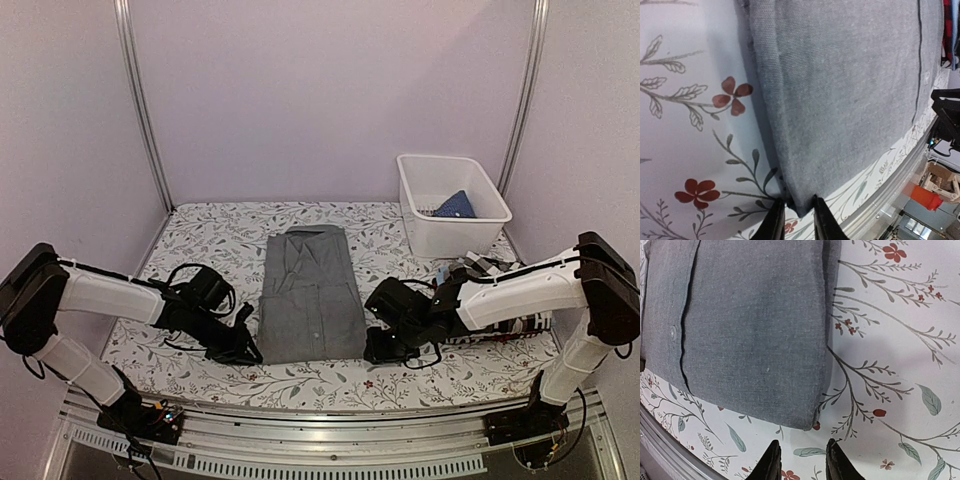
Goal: Fold and stack the long sleeve shirts
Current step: Smooth out the 2/3-rectangle-folded shirt at the center of the board, then pick up the 2/3-rectangle-folded shirt from the center of the board.
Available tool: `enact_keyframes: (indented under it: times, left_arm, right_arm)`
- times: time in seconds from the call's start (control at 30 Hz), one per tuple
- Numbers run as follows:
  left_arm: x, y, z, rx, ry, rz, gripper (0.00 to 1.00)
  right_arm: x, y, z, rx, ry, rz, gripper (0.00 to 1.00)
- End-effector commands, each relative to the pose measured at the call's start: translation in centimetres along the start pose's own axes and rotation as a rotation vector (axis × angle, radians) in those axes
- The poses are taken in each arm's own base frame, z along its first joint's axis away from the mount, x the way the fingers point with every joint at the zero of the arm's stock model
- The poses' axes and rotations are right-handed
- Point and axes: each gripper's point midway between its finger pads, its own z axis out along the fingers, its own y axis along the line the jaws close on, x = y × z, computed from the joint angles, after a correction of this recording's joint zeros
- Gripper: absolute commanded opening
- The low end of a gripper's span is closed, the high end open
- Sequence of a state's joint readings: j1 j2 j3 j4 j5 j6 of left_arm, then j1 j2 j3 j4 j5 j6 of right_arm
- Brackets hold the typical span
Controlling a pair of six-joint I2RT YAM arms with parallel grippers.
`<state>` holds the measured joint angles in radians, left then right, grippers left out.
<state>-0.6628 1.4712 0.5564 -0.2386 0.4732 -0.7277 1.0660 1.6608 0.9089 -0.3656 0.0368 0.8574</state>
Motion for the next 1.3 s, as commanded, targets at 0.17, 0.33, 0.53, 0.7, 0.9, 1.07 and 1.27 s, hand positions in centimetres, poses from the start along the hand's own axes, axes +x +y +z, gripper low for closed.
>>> enact_keyframes:
  times: [0.17,0.33,0.53,0.7,0.9,1.07,1.27]
  left_arm:
    - [2.7,4.6,0.9,-0.223,0.065,-0.046,0.17]
    - [2.5,5.3,0.2,-0.285,0.049,-0.051,0.14]
    - [2.5,5.2,0.1,-0.282,0.044,-0.060,0.11]
    - [2.4,4.9,0.1,-0.269,0.035,-0.063,0.11]
    - [2.3,4.7,0.2,-0.260,0.037,-0.061,0.09]
    - [2.1,4.4,0.1,-0.250,0.032,-0.058,0.05]
    - [2.0,3.7,-0.2,-0.232,0.027,-0.056,0.00]
  right_arm:
    - [-1.8,0.6,-0.6,-0.009,-0.061,0.016,0.29]
    - [-2.0,0.4,-0.4,-0.002,-0.061,0.015,0.29]
    - [-1.8,0.4,0.7,0.012,-0.036,-0.007,0.29]
    - [-1.5,0.3,1.7,0.024,-0.015,-0.019,0.25]
    - [-1.0,-0.1,2.5,0.037,0.003,-0.018,0.22]
    - [-0.5,0.5,2.7,0.021,0.021,-0.020,0.14]
    - [0.2,0.8,2.7,0.011,0.041,-0.017,0.00]
